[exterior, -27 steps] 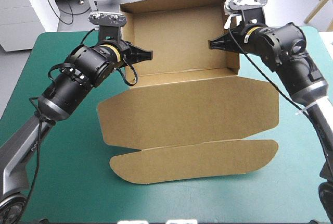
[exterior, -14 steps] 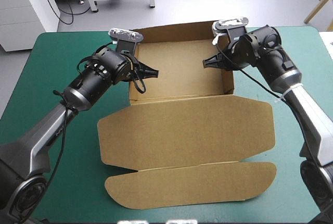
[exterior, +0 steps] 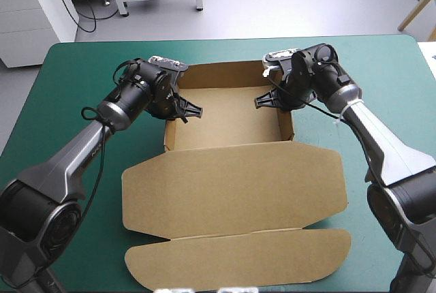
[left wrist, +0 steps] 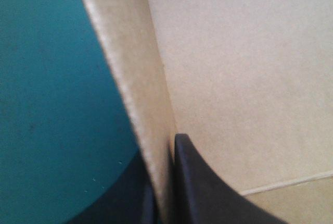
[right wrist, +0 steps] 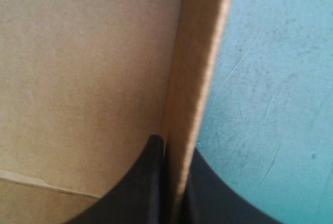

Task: Fold the box

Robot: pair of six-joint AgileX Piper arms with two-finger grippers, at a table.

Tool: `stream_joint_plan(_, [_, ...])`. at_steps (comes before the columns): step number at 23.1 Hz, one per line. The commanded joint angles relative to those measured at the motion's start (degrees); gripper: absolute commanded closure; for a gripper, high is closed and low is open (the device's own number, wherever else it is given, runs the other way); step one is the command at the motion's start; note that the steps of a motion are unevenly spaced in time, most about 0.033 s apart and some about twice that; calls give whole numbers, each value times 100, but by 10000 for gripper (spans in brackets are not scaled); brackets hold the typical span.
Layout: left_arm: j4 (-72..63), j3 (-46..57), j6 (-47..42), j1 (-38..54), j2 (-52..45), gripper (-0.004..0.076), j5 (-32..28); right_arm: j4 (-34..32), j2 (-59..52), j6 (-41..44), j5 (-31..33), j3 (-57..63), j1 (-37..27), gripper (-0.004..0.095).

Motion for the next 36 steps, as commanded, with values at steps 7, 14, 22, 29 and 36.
stream_joint_plan(7, [-249,-170,735,-54,236,583,349,240,7,-533,226,-166,31,863])
stream_joint_plan(14, [-35,-170,546,-54,245,239,570,344,7,-533,226,-166,31,263])
stream_joint_plan(22, [141,-170,484,-54,128,218,640,376,-4,-533,226,-166,31,92])
stream_joint_plan(29, [113,-311,545,-54,-304,219,536,336,-430,-583,-229,-166,31,98])
stream_joint_plan(36, [164,-759,1171,-66,-1440,224,546,61,-1391,-685,-454,-177,31,98])
